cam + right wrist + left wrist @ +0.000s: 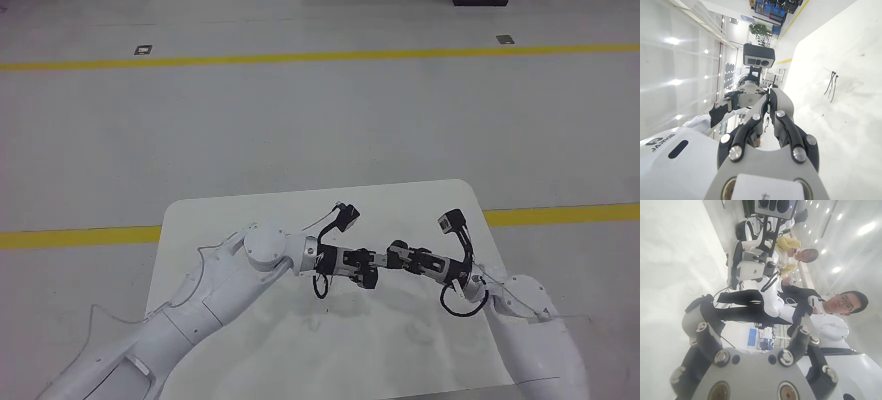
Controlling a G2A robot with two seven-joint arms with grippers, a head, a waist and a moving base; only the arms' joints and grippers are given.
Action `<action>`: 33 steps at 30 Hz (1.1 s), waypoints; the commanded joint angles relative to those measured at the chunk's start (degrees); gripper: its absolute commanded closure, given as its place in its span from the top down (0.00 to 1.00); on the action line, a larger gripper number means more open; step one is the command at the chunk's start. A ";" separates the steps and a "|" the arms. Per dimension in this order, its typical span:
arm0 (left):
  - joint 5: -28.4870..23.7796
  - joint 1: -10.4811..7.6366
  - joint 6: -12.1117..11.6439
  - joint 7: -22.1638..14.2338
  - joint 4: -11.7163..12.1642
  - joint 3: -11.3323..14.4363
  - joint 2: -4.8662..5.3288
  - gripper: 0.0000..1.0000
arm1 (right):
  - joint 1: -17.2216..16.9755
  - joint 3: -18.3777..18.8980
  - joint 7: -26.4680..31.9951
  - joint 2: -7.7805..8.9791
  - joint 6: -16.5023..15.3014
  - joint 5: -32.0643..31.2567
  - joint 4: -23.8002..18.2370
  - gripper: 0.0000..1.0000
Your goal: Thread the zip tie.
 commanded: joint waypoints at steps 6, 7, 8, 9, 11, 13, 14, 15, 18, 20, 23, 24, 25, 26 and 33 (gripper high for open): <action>0.08 0.31 0.03 0.80 -0.11 -0.05 0.01 1.00 | -0.40 0.24 -1.42 0.05 0.00 -0.17 -0.33 0.00; 0.29 0.69 0.15 1.54 -0.53 -0.11 0.06 1.00 | -0.58 0.47 -1.45 0.12 0.00 -0.10 -0.46 0.00; 0.48 0.89 0.36 1.66 -0.87 -0.23 0.15 1.00 | -0.72 0.71 -1.33 0.19 0.00 -0.02 -0.58 0.00; 0.60 1.04 0.56 1.60 -1.12 -0.43 0.26 1.00 | -0.83 1.02 -1.26 0.27 0.00 -0.01 -0.68 0.00; 0.84 1.30 1.08 1.34 -1.71 -1.01 0.55 1.00 | -1.08 1.61 -0.79 0.42 0.00 0.41 -0.97 0.00; 1.03 1.58 1.52 0.97 -2.29 -1.70 0.89 1.00 | -1.29 2.24 -0.35 0.55 0.00 1.07 -1.25 0.00; 1.19 1.70 1.73 0.86 -2.52 -1.99 1.05 1.00 | -1.39 2.49 -0.05 0.61 0.00 1.38 -1.38 0.00; 1.44 1.83 1.89 1.05 -2.74 -2.37 1.21 1.00 | -1.51 2.82 -0.08 0.65 0.00 1.83 -1.40 0.00; 2.04 2.58 2.46 1.31 -3.72 -3.45 1.76 1.00 | -1.85 3.66 -0.05 0.77 0.00 2.57 -1.43 0.00; 2.36 3.25 2.68 1.67 -4.49 -4.14 2.12 1.00 | -2.01 4.03 -0.31 0.81 0.00 3.22 -1.36 0.00; 2.80 4.31 2.80 2.74 -5.56 -4.56 2.41 1.00 | -2.27 3.84 -1.26 0.69 0.00 5.21 -1.02 0.00; 3.13 4.80 2.70 3.83 -6.01 -4.62 2.46 1.00 | -2.41 3.58 -2.23 0.61 0.00 5.96 -0.67 0.00; 3.27 5.17 2.29 4.96 -6.33 -4.76 2.47 1.00 | -2.49 3.26 -3.00 0.53 0.00 6.42 -0.52 0.00; 3.04 5.76 1.61 6.49 -6.63 -4.99 2.46 1.00 | -2.52 2.91 -3.57 0.48 0.00 6.44 -0.50 0.00; 5.07 8.65 -1.92 15.77 -8.51 -5.09 2.21 1.00 | -3.46 -0.10 -9.40 -0.02 1.24 5.76 -0.35 0.00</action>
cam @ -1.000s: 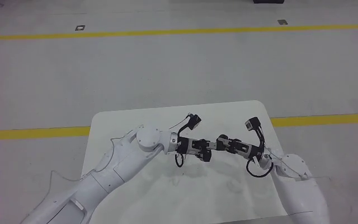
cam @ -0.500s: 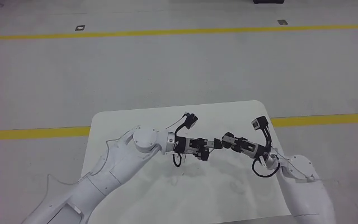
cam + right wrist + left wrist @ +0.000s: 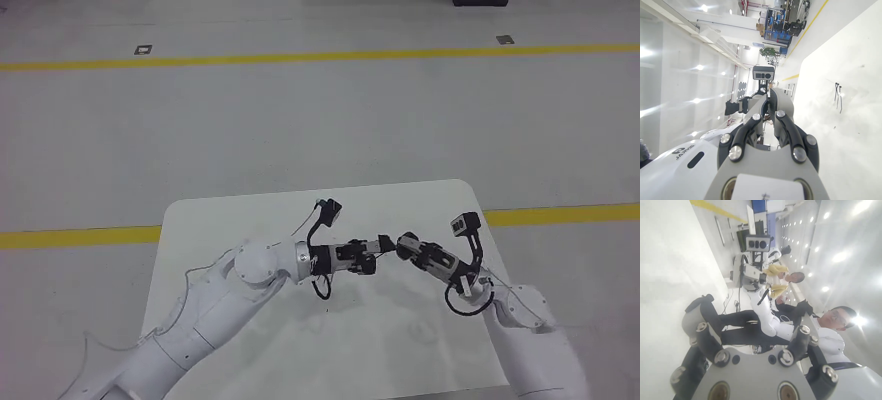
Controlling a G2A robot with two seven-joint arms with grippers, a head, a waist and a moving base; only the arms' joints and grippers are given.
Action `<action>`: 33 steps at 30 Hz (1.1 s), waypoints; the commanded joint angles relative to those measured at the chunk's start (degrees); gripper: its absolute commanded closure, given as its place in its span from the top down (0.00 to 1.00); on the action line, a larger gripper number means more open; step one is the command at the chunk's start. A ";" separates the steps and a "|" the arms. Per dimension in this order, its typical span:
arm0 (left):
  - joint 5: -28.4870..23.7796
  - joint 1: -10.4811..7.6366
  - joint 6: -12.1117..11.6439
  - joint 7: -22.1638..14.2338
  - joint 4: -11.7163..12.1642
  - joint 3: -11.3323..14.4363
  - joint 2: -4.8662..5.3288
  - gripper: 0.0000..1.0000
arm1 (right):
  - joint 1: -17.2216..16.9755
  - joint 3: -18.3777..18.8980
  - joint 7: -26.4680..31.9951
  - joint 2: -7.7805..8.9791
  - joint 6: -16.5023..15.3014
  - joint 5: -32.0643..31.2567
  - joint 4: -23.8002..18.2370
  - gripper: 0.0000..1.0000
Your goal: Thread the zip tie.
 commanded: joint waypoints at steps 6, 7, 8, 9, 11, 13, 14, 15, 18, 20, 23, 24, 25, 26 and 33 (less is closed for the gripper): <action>-0.19 -0.05 0.05 -0.13 0.00 0.04 0.01 1.00 | 0.01 -0.04 -0.05 0.01 0.02 -0.33 -0.05 0.00; -0.20 0.21 0.09 0.37 -0.12 0.08 -0.01 1.00 | 0.01 -0.19 -0.94 -0.03 0.04 -0.63 -0.34 0.00; -0.40 0.71 0.16 1.68 -0.39 0.03 -0.07 1.00 | -0.22 -0.48 -2.02 -0.10 0.05 -0.71 -0.58 0.00; -0.34 0.89 0.20 2.43 -0.54 -0.02 -0.11 1.00 | -0.36 -0.63 -2.62 -0.14 -0.15 -0.71 -0.73 0.00; -0.12 1.25 0.34 3.84 -0.77 -0.01 -0.21 1.00 | -0.83 -0.90 -3.72 -0.21 -0.72 -0.57 -0.85 0.00; -0.40 1.54 0.75 5.04 -0.82 -0.05 -0.33 1.00 | -1.15 -1.01 -4.51 -0.25 -1.06 -0.54 -1.01 0.00; -0.33 1.63 1.22 5.53 -0.84 0.06 -0.41 1.00 | -1.38 -1.12 -4.81 -0.26 -1.14 -0.59 -1.09 0.00; -0.22 1.60 1.54 5.71 -0.90 0.15 -0.47 1.00 | -1.52 -1.18 -4.97 -0.25 -0.99 -0.98 -1.12 0.00; 0.81 1.33 1.70 5.88 -1.00 0.23 -0.48 1.00 | -1.58 -1.17 -5.07 -0.19 -0.87 -1.80 -1.32 0.00; 0.81 1.33 1.70 5.88 -1.00 0.23 -0.48 1.00 | -1.58 -1.17 -5.07 -0.19 -0.87 -1.80 -1.32 0.00; 0.81 1.33 1.70 5.88 -1.00 0.23 -0.48 1.00 | -1.58 -1.23 -5.21 -0.20 -0.80 -1.92 -1.37 0.00; 0.78 1.68 1.63 6.33 -1.29 0.29 -0.50 1.00 | -1.58 -1.45 -5.96 -0.24 -0.78 -2.27 -1.59 0.00; 0.94 1.95 1.72 6.97 -1.62 0.22 -0.52 1.00 | -1.73 -1.68 -7.04 -0.32 -0.95 -2.34 -1.76 0.00; 0.76 2.15 1.80 7.33 -1.89 0.13 -0.54 1.00 | -1.86 -1.84 -7.66 -0.37 -1.10 -2.09 -1.86 0.00; 1.55 2.88 2.95 8.93 -2.52 -0.30 -0.58 1.00 | -2.35 -2.14 -12.49 -0.73 -1.22 -2.62 -3.07 0.00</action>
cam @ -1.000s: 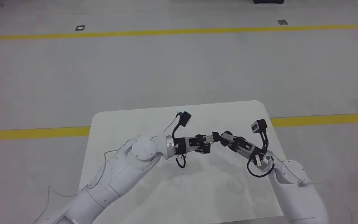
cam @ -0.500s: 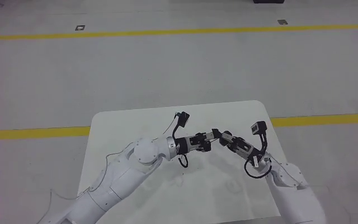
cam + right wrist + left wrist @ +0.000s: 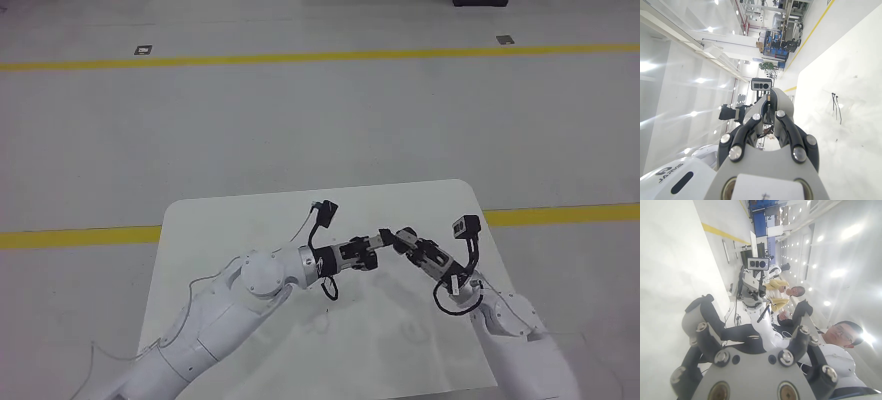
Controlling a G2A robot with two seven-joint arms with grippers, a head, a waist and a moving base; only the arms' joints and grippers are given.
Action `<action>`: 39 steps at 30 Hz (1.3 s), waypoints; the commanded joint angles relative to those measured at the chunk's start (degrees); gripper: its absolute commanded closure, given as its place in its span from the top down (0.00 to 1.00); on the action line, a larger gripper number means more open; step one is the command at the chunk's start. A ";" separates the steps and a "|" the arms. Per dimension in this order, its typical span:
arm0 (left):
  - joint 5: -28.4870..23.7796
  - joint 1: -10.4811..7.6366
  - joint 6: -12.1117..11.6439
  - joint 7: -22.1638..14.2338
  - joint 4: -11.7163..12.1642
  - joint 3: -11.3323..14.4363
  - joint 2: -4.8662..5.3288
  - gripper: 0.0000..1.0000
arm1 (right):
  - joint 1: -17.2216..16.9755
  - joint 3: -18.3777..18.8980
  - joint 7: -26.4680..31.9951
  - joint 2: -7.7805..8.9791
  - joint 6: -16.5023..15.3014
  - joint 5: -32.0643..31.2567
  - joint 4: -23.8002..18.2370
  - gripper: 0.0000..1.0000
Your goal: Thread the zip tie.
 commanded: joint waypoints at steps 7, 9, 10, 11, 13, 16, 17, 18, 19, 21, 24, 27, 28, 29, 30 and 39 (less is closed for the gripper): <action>-0.04 -0.01 0.55 0.34 0.20 0.14 -0.36 0.49 | -0.17 -1.49 -3.19 -0.27 0.01 -3.69 -0.45 0.00; -0.06 -0.11 0.64 0.31 0.34 0.17 -0.46 0.46 | -0.10 -1.79 -3.34 -0.29 0.01 -4.30 -0.41 0.00; -0.09 -0.15 0.68 0.30 0.40 0.17 -0.50 0.44 | -0.07 -1.87 -3.38 -0.29 0.01 -4.85 -0.42 0.00; -0.08 -0.17 0.70 0.30 0.46 0.16 -0.54 0.41 | -0.08 -1.99 -3.45 -0.31 0.01 -4.96 -0.43 0.00; -0.11 -0.20 0.78 0.32 0.56 0.15 -0.62 0.39 | -0.05 -2.10 -3.30 -0.30 0.01 -5.65 -0.58 0.00; -0.16 -0.19 1.00 0.30 0.72 0.09 -0.72 0.35 | -0.14 -2.15 -3.21 -0.32 0.01 -5.75 -0.70 0.00; -0.14 -0.18 1.08 0.32 0.79 0.06 -0.74 0.33 | -0.16 -2.16 -3.16 -0.33 0.01 -5.57 -0.72 0.00; -0.06 -0.18 1.23 0.35 0.85 0.03 -0.75 0.31 | -0.15 -2.16 -3.09 -0.34 0.01 -5.44 -0.72 0.00; 0.00 -0.16 1.35 0.36 0.87 0.00 -0.78 0.29 | -0.14 -2.16 -2.89 -0.36 0.01 -5.21 -0.78 0.00; 0.21 -0.15 1.69 0.49 0.92 -0.08 -0.80 0.27 | -0.15 -2.07 -2.67 -0.37 0.01 -4.99 -0.90 0.00; 0.55 -0.09 2.20 0.82 0.90 -0.28 -0.82 0.26 | -0.23 -1.76 -2.48 -0.41 0.01 -4.73 -1.21 0.00; 0.83 0.01 2.83 1.25 0.83 -0.53 -0.82 0.24 | -0.35 -1.43 -1.83 -0.44 0.01 -4.63 -1.64 0.00; 0.90 0.05 2.95 1.29 0.78 -0.58 -0.83 0.22 | -0.37 -1.35 -1.50 -0.46 0.01 -4.52 -1.86 0.00; 1.01 0.09 3.17 1.42 0.76 -0.66 -0.83 0.20 | -0.44 -1.14 -1.29 -0.48 0.01 -4.41 -1.93 0.00; 1.01 0.14 3.29 1.50 0.74 -0.73 -0.84 0.19 | -0.50 -0.99 -1.19 -0.50 0.01 -4.38 -1.98 0.00; 0.98 0.23 4.01 1.60 0.88 -1.10 -1.00 0.11 | -0.52 -0.37 -0.22 -0.79 0.01 -4.59 -2.08 0.00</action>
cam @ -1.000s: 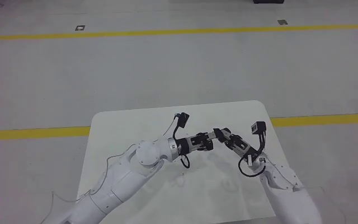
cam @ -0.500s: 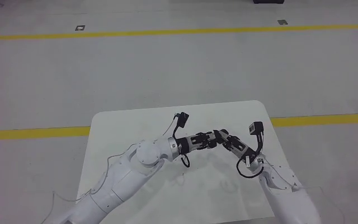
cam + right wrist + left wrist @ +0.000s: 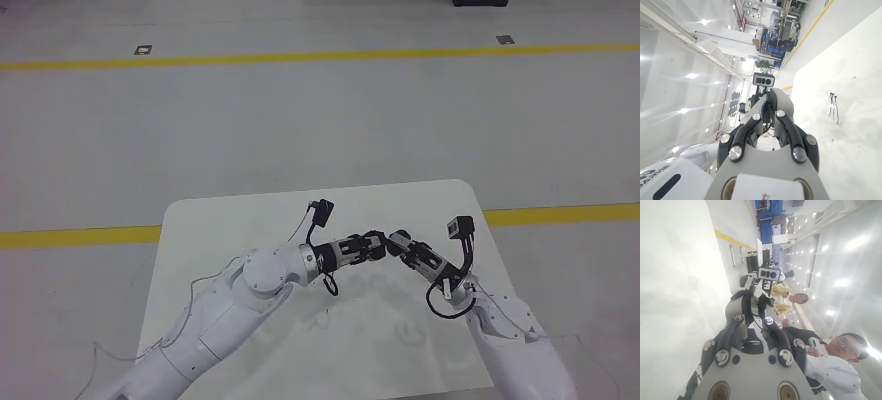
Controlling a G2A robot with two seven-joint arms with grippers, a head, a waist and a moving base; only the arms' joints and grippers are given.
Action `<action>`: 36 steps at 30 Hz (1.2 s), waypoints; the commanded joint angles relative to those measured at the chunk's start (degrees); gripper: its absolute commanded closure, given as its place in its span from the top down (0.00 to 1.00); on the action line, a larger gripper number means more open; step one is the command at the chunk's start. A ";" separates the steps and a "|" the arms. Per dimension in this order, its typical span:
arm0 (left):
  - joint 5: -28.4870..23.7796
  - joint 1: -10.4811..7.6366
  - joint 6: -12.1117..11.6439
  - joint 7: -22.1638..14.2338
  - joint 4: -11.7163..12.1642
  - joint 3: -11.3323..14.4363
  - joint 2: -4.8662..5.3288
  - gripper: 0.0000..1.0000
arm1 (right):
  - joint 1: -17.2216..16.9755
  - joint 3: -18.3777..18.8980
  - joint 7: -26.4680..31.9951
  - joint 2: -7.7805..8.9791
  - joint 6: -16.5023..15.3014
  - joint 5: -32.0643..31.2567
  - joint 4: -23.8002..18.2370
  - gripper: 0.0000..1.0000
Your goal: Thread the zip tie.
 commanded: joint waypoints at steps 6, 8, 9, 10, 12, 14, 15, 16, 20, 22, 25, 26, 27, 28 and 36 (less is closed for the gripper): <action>0.09 -0.08 0.34 -0.10 0.24 -0.10 -0.17 0.12 | 0.29 -0.02 0.64 -0.24 0.00 -0.15 0.28 0.00; 0.09 -0.10 0.39 -0.17 0.28 -0.17 -0.21 0.12 | 0.36 0.00 0.79 -0.32 0.00 -0.19 0.34 0.00; 0.08 -0.12 0.40 -0.21 0.32 -0.21 -0.23 0.12 | 0.39 0.01 0.84 -0.35 0.00 -0.19 0.36 0.00; 0.07 -0.14 0.38 -0.27 0.39 -0.26 -0.25 0.11 | 0.41 0.03 0.90 -0.39 0.00 -0.19 0.38 0.00; 0.09 -0.15 0.39 -0.36 0.48 -0.31 -0.28 0.11 | 0.42 0.05 1.01 -0.46 0.00 -0.21 0.41 0.00; 0.15 -0.15 0.43 -0.47 0.58 -0.35 -0.31 0.09 | 0.37 0.04 1.14 -0.53 0.00 -0.30 0.38 0.00; 0.17 -0.14 0.45 -0.50 0.61 -0.37 -0.33 0.08 | 0.34 0.05 1.19 -0.56 0.00 -0.36 0.35 0.00; 0.21 -0.12 0.45 -0.51 0.65 -0.38 -0.34 0.07 | 0.30 0.08 1.24 -0.58 0.00 -0.43 0.31 0.00; 0.28 -0.02 0.50 -0.59 0.75 -0.49 -0.39 0.00 | 0.10 0.24 1.46 -0.71 0.00 -0.78 0.15 0.00; 0.36 0.05 0.48 -0.62 0.77 -0.56 -0.40 0.00 | 0.05 0.32 1.54 -0.77 0.00 -0.86 0.09 0.00; 0.62 0.20 0.51 -0.72 0.73 -0.65 -0.39 0.00 | -0.02 0.41 1.69 -0.87 0.00 -0.90 0.01 0.00; 0.75 0.25 0.53 -0.73 0.71 -0.67 -0.38 0.00 | -0.05 0.44 1.80 -0.90 0.00 -0.94 -0.01 0.00; 0.91 0.33 0.53 -0.74 0.70 -0.73 -0.36 0.00 | -0.04 0.50 2.39 -0.89 0.00 -1.44 -0.12 0.00; 1.20 0.36 0.60 -0.71 0.71 -0.79 -0.34 0.00 | -0.08 0.62 2.46 -0.90 0.00 -1.47 -0.13 0.39; 2.97 1.21 1.00 -1.01 -0.58 -2.78 0.38 0.00 | -0.91 4.54 3.56 -0.73 0.00 0.69 0.52 1.00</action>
